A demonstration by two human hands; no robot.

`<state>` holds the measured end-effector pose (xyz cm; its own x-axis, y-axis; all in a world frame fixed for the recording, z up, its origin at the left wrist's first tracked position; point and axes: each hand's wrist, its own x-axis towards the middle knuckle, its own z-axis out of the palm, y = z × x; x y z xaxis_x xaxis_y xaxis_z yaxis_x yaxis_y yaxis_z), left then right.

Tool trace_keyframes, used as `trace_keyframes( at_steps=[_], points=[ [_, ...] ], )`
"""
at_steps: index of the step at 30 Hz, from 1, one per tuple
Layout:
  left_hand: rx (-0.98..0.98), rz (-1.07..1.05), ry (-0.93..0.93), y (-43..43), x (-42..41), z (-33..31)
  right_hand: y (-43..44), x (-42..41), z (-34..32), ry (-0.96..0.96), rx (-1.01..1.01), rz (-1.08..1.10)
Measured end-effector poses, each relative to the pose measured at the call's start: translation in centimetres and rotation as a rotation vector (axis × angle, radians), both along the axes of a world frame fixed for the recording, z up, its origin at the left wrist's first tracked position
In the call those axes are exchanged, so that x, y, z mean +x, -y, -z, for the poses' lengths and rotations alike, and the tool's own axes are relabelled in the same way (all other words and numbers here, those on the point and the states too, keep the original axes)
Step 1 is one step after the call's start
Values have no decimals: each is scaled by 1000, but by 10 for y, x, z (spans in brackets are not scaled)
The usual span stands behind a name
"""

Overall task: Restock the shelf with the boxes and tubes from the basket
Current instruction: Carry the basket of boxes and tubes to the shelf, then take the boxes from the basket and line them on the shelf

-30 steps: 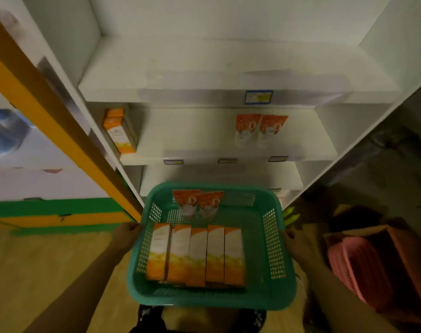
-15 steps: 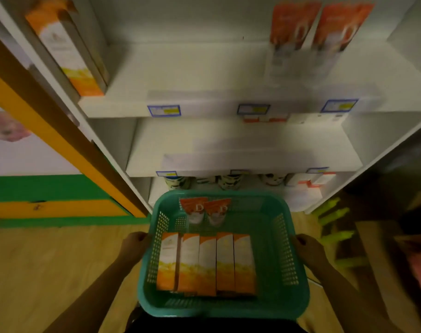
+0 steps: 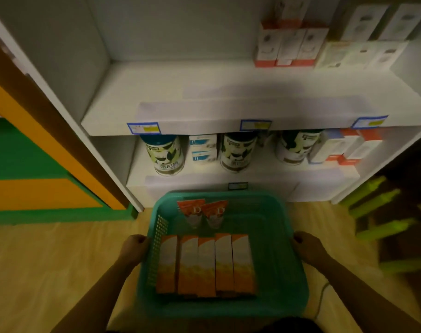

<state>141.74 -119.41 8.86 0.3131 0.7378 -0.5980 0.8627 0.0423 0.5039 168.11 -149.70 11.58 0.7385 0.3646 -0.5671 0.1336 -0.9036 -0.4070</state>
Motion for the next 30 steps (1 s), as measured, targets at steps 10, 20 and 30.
trace_keyframes(
  at_steps=[10,20,30],
  points=[
    [51,14,-14,-3,20,70,-16,11,66,-53,-129,-86],
    [134,51,-58,-1,32,97,-20,8,107,151,-106,49],
    [463,1095,-264,8,51,74,-122,-68,90,118,10,-754]
  ],
)
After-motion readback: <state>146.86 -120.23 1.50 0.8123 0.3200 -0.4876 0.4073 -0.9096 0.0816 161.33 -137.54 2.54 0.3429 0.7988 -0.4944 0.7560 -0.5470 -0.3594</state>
